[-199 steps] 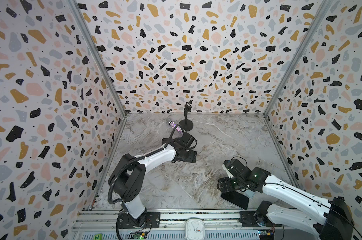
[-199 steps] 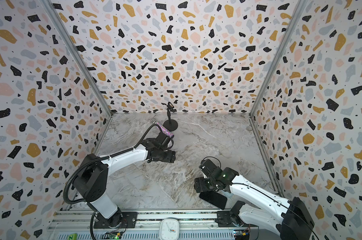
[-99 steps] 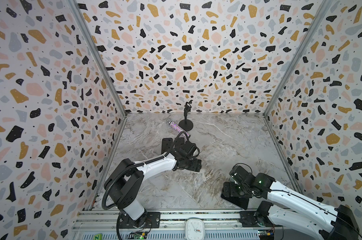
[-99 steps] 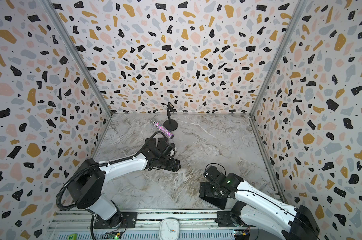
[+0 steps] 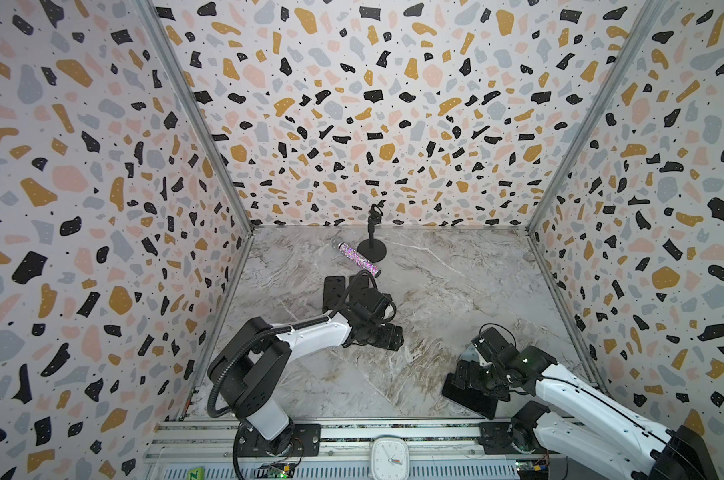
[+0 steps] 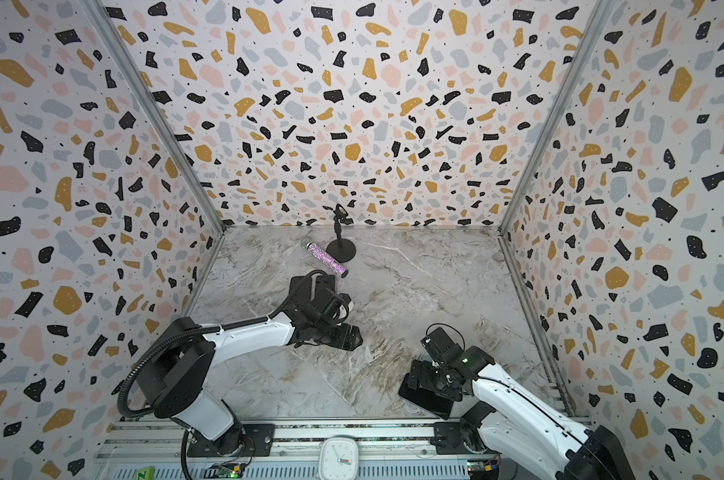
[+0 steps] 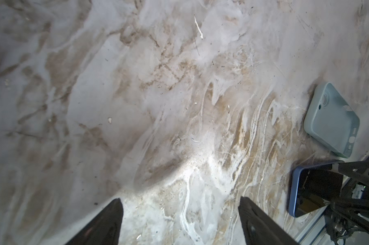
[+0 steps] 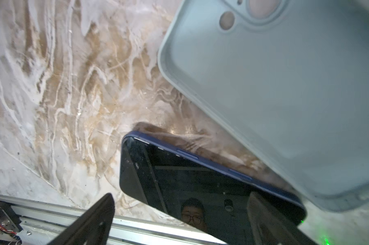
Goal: Put the phone into the phone case
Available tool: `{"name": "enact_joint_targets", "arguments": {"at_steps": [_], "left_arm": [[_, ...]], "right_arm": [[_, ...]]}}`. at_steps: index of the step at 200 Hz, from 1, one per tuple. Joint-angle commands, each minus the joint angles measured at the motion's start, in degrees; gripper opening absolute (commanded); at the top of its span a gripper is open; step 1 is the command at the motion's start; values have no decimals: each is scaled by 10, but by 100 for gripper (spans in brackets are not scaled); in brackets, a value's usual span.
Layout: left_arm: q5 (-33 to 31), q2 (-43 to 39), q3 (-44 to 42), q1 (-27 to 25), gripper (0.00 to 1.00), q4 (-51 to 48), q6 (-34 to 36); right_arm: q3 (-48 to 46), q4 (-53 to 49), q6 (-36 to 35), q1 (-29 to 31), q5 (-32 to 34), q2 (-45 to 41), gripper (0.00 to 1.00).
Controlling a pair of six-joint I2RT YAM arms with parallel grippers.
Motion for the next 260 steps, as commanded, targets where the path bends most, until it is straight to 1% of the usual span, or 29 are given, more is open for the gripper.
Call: {"name": "enact_joint_targets", "arguments": {"at_steps": [1, 40, 64, 86, 119, 154, 209, 228, 245, 260], "left_arm": [[14, -8, -5, -3, 86, 21, -2], [17, -4, -8, -10, 86, 33, -10], [16, -4, -6, -10, 86, 31, -10], [15, -2, -2, -12, 86, 24, -6], [18, 3, 8, -19, 87, 10, 2], [16, 5, 14, -25, 87, 6, 3], [21, 14, 22, -32, 88, 9, 1], [23, 16, 24, -32, 89, 7, 4], [23, 17, 26, -32, 89, -1, 9], [26, 17, 24, -32, 89, -3, 10]], "right_arm": [[9, -40, 36, -6, 25, -9, 99], [11, -72, 141, -13, 54, -33, 99], [12, -94, 208, -22, 87, -59, 99], [9, -101, 239, -42, 97, -80, 99], [-3, -92, 239, -86, 90, -93, 99], [-25, -67, 218, -119, 63, -68, 99], [-37, -43, 207, -121, 60, -39, 99], [-62, -27, 207, -121, 35, -40, 99], [-93, -5, 205, -118, -7, -44, 99], [-107, 9, 214, -97, -32, -59, 98]]}}
